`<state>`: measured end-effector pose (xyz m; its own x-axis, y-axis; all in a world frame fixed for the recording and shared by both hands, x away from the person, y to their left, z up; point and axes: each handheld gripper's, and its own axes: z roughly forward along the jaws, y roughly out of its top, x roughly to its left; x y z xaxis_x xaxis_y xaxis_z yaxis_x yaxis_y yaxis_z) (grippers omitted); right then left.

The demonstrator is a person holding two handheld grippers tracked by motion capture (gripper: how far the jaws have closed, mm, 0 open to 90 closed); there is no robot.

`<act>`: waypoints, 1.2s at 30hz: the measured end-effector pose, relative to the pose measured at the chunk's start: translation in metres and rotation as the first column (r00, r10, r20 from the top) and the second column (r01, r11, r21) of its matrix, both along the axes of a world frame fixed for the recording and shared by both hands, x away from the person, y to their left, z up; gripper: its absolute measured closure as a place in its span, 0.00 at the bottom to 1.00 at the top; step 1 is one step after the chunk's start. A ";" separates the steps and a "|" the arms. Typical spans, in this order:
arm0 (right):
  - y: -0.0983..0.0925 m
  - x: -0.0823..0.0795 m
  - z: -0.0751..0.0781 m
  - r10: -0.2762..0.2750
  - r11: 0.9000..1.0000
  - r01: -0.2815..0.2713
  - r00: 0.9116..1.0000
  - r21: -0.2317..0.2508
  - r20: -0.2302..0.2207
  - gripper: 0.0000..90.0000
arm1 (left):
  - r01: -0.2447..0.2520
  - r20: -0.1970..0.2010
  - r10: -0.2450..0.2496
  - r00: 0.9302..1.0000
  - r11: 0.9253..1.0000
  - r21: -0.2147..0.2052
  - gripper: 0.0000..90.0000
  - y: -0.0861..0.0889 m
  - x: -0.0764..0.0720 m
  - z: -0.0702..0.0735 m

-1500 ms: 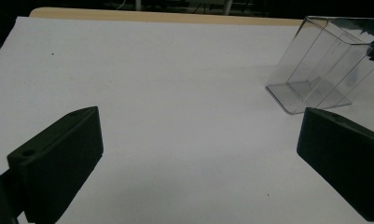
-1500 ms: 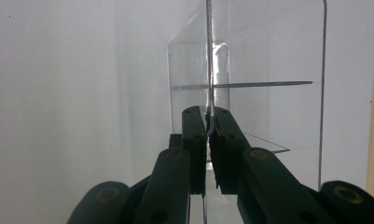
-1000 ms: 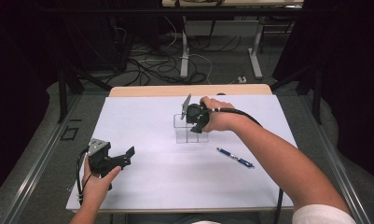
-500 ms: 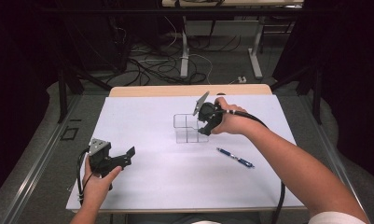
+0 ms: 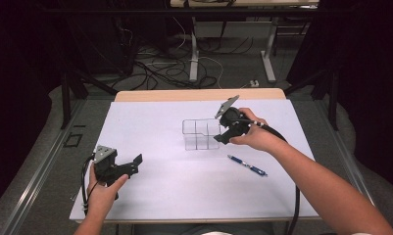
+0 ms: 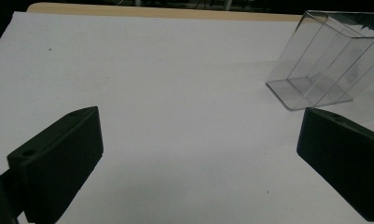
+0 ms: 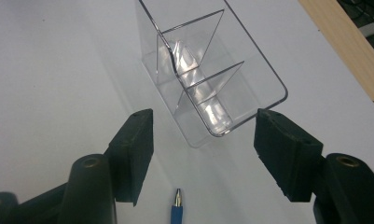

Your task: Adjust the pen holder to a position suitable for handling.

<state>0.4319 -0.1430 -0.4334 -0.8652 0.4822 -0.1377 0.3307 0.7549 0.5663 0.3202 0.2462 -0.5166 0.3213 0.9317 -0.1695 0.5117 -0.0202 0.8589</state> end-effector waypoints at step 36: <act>-0.054 -0.040 -0.021 -0.269 0.951 0.263 0.963 0.161 0.014 0.05 | 0.030 0.008 -0.030 1.000 1.000 0.007 0.00 -0.001 0.005 -0.002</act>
<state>0.3917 -0.1971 -0.4546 -0.6985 0.7122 -0.0706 0.4852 0.5437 0.6848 0.3249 0.2447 -0.5185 0.3508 0.9226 -0.1603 0.5039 -0.0417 0.8627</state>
